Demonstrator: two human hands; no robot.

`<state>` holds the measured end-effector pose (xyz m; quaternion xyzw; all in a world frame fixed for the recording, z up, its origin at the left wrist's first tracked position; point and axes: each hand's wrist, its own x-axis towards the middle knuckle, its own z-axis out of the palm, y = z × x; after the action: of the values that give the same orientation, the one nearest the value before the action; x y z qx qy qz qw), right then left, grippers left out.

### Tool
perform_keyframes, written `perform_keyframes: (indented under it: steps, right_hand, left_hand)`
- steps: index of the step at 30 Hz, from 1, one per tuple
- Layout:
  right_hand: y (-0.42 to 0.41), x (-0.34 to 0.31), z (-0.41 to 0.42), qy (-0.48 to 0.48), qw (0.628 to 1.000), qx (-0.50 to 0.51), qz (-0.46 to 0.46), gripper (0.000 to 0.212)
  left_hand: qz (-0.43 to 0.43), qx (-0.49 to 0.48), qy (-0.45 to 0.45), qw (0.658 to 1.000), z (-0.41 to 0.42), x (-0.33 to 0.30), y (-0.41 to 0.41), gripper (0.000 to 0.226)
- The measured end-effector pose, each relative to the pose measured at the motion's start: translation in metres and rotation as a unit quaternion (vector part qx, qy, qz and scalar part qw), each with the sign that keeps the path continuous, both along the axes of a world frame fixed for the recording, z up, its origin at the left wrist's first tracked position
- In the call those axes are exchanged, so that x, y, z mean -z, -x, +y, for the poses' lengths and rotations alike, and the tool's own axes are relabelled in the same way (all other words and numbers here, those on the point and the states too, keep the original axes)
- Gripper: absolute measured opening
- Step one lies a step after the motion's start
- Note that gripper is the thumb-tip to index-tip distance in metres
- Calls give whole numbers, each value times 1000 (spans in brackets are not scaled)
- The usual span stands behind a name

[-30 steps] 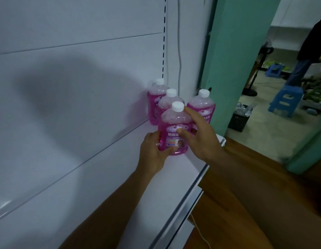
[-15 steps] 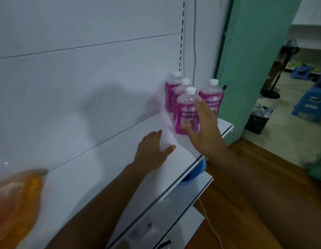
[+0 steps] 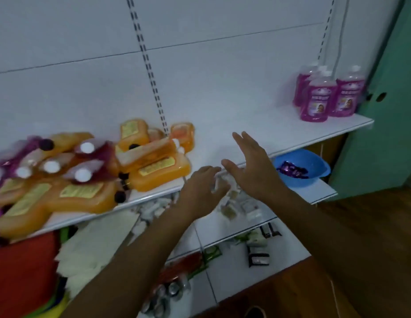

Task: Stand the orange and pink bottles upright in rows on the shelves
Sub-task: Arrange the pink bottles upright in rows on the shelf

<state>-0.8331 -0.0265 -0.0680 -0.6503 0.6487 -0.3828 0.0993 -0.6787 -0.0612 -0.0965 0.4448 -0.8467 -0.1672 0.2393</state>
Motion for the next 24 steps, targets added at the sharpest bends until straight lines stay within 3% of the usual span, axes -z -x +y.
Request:
perform_keyframes:
  steps: [8,14,20,24]
  right_hand:
    - [-144,-16,30,18,989,-148,18,67]
    - [-263,-17,29,68,957,-282,11,63]
    - [-391,-15,10,28,914,-391,108,70]
    - [-455,8,-14,47,881,-410,232,82]
  left_hand:
    - [14,-100,8,995,79,-10,-178,37]
    - [50,-227,-17,972,107,-1,-306,53]
    - [66,-309,22,949,116,3,-429,59]
    - [97,-326,63,938,94,5,-496,44]
